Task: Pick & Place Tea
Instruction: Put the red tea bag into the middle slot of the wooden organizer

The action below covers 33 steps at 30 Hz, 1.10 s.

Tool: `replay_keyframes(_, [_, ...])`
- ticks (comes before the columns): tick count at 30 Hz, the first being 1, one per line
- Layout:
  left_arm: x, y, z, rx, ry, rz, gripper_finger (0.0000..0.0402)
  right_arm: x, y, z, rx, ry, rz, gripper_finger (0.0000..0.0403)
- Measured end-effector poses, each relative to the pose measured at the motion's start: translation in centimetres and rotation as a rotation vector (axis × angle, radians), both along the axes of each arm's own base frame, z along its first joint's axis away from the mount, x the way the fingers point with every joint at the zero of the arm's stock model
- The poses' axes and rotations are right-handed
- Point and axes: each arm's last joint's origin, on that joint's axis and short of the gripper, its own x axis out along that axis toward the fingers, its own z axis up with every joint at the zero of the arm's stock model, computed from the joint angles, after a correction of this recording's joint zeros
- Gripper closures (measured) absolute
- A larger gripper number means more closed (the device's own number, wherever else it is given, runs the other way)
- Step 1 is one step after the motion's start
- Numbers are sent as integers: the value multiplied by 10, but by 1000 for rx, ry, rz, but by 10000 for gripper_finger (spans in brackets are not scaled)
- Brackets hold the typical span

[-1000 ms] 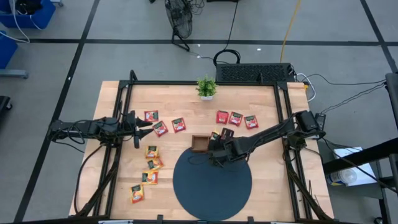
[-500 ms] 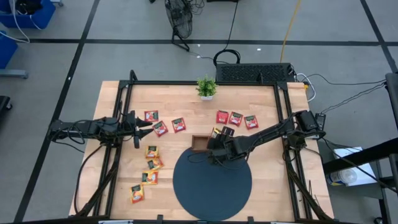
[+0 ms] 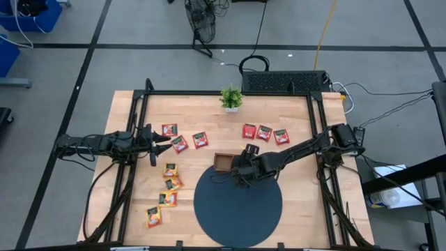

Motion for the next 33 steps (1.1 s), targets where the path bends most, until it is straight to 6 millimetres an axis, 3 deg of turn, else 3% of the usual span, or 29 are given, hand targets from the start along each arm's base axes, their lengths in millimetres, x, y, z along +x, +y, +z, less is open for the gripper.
replay_keyframes(7, [0,0,0,0,0,0,240,0,-4,9,-22,-12,58,211])
replay_keyframes(15, [0,0,0,0,0,0,240,-5,-19,40,-73,-89,85,211])
replay_keyframes(17, [0,0,0,0,0,0,240,-5,-31,44,-64,-86,75,211])
replay_keyframes(22, [0,0,0,0,0,0,240,1,-74,37,151,-34,99,211])
replay_keyframes(27, [0,0,0,0,0,0,240,-1,-113,27,188,47,102,211])
replay_keyframes(33, [0,0,0,0,0,0,240,-2,-127,28,308,14,119,211])
